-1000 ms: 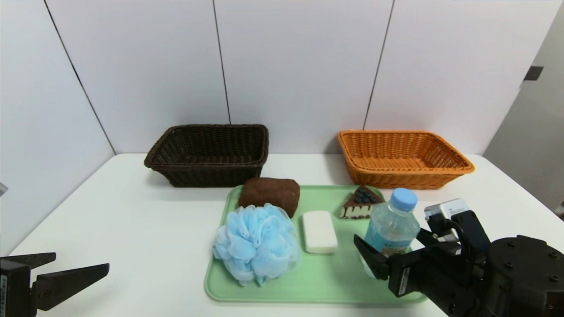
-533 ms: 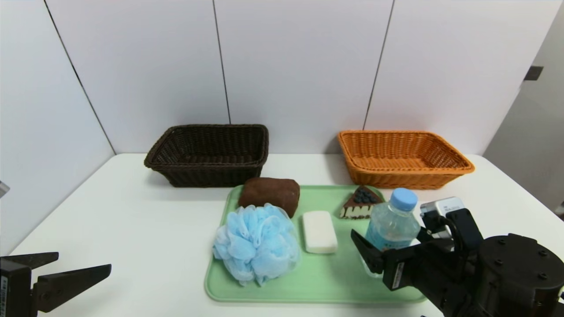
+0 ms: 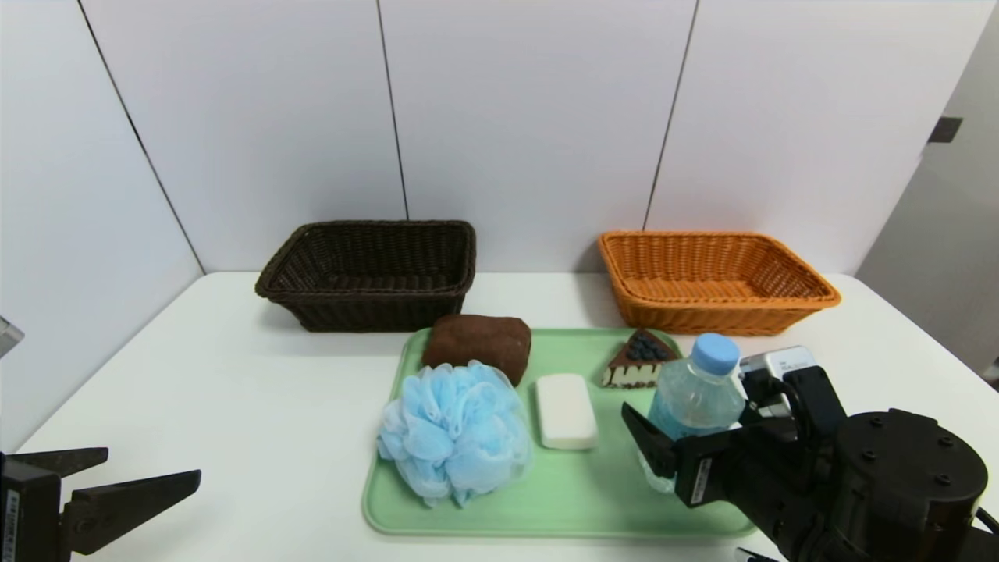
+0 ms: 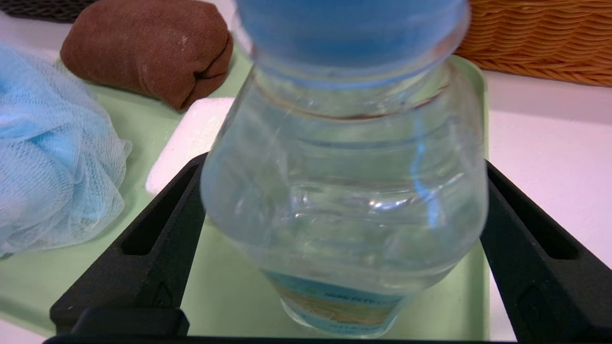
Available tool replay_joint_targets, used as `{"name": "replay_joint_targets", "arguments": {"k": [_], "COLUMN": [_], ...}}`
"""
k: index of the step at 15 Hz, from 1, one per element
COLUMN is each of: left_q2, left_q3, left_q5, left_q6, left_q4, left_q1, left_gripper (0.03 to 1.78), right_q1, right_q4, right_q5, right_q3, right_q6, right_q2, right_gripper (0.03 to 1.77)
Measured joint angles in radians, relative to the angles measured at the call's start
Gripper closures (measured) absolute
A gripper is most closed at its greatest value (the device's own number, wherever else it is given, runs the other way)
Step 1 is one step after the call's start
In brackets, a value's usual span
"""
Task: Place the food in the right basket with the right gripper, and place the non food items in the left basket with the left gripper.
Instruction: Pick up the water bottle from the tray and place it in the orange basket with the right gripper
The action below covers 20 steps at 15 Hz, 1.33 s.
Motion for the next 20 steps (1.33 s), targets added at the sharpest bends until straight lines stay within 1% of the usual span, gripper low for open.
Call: {"name": "replay_joint_targets", "arguments": {"k": [13, 14, 15, 17, 18, 20], "left_q2": [0.009, 0.009, 0.009, 0.009, 0.009, 0.009], "left_q3": [0.006, 0.006, 0.007, 0.007, 0.008, 0.009], "left_q5": [-0.001, -0.002, -0.002, -0.003, -0.003, -0.004], "left_q6": [0.000, 0.000, 0.000, 0.000, 0.000, -0.002], "left_q4": [0.000, 0.000, 0.000, 0.000, 0.000, 0.001], "left_q1": [-0.009, -0.009, -0.011, -0.015, -0.015, -0.015], "left_gripper": [0.12, 0.12, 0.12, 0.12, 0.12, 0.12], "right_q1": [0.004, 0.005, 0.005, 0.005, 0.005, 0.006], "right_q4": [-0.038, -0.038, -0.039, -0.039, -0.038, -0.038], "right_q5": [0.003, 0.002, 0.002, 0.002, 0.002, 0.003], "right_q3": [-0.005, -0.005, -0.003, 0.001, 0.002, 0.002], "right_q6": [-0.001, -0.001, -0.001, -0.001, -0.001, -0.001], "right_q2": [0.020, 0.021, 0.021, 0.021, 0.021, 0.021], "right_gripper": [0.09, 0.21, 0.40, 0.70, 0.81, 0.94]}}
